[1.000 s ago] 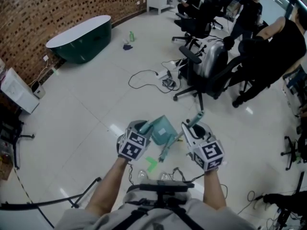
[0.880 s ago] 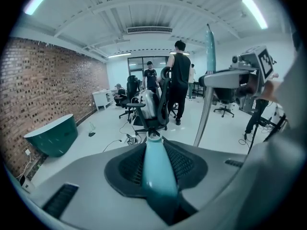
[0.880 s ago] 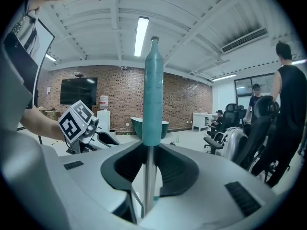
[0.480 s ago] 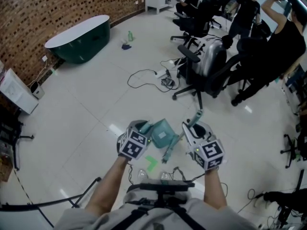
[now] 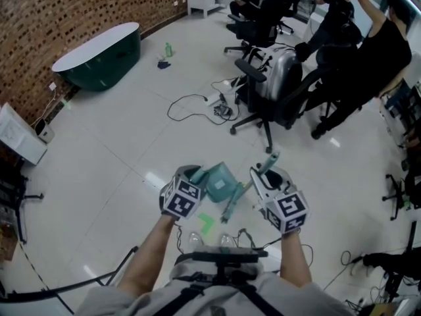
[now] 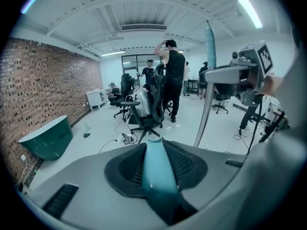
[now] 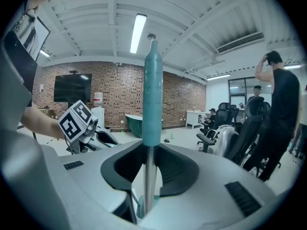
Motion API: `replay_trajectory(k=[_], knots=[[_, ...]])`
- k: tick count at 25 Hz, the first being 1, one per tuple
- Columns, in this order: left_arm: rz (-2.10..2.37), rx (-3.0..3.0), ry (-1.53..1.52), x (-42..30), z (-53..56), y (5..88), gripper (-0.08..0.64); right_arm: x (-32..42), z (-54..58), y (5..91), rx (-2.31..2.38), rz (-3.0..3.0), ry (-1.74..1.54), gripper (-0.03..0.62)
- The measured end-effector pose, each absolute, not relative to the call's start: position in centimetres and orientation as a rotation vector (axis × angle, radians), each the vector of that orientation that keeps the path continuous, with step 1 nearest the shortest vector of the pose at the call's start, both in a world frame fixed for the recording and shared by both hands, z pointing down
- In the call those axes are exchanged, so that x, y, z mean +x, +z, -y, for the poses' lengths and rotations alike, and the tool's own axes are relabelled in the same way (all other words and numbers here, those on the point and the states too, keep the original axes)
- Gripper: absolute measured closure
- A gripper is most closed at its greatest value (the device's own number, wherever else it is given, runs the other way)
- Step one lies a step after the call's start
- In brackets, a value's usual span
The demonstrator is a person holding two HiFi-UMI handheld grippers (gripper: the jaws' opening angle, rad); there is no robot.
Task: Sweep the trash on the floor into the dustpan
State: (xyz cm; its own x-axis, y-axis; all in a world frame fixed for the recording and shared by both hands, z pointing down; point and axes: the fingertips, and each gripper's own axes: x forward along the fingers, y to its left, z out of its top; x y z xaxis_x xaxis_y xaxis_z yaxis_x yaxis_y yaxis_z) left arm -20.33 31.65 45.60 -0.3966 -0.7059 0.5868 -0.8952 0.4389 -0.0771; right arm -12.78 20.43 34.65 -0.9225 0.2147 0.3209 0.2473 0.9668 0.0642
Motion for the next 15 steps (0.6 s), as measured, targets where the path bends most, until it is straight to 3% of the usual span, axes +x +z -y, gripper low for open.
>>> replay_trajectory(k=[15], knots=[[2.239,1.348,0.510,-20.68,-31.84,45.39,0.448,-12.80,-20.43,34.94,-0.324,2.793,-0.150,0.503]])
